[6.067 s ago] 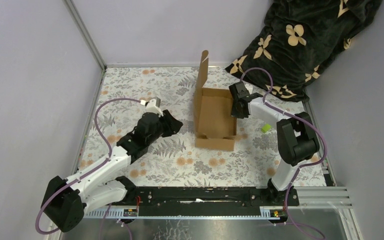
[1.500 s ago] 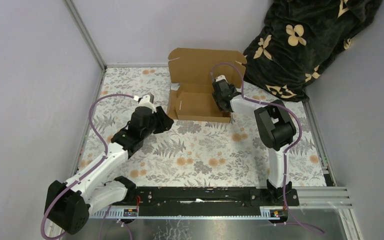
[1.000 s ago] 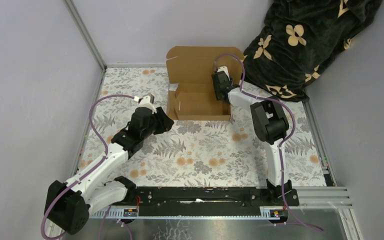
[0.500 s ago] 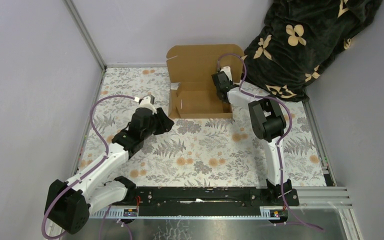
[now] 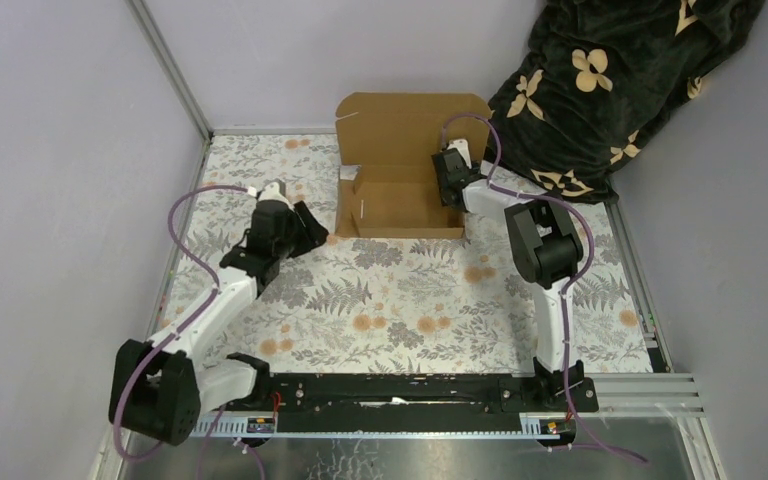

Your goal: Fold the paper box

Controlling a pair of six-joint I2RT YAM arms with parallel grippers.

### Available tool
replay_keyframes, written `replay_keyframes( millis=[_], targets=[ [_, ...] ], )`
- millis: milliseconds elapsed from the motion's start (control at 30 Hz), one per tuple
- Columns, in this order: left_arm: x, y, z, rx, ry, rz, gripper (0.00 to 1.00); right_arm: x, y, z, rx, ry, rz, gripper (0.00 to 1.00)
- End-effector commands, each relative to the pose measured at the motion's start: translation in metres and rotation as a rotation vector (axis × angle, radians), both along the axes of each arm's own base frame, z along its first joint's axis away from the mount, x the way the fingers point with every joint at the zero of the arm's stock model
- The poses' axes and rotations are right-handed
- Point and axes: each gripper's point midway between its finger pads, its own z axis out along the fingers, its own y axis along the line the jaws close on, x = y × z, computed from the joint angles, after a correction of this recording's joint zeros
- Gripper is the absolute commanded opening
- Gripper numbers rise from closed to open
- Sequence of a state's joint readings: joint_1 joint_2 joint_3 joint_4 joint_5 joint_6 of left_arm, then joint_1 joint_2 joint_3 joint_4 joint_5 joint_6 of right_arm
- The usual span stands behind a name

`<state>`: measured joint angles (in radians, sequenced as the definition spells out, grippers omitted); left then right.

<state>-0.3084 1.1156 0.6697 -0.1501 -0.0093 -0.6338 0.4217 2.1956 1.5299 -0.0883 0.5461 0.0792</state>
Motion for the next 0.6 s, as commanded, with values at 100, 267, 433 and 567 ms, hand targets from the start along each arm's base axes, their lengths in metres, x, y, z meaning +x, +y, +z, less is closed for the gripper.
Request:
replay_keyframes(
  millis=[100,267,433,567],
  targets=[
    [0.075,0.044,0.042,-0.109,-0.105,0.135,0.63,-0.018,0.008,0.028,0.113,-0.001,0.062,0.69],
    [0.102,0.049,0.006,-0.154,-0.028,0.133,0.55,-0.027,0.014,0.032,0.15,0.014,0.101,0.73],
    [0.108,0.035,-0.039,-0.221,0.052,0.088,0.52,-0.033,0.015,0.035,0.164,0.015,0.114,0.62],
    [0.115,0.034,-0.068,-0.228,0.113,0.082,0.47,-0.037,0.015,0.034,0.167,0.025,0.118,0.39]
  ],
)
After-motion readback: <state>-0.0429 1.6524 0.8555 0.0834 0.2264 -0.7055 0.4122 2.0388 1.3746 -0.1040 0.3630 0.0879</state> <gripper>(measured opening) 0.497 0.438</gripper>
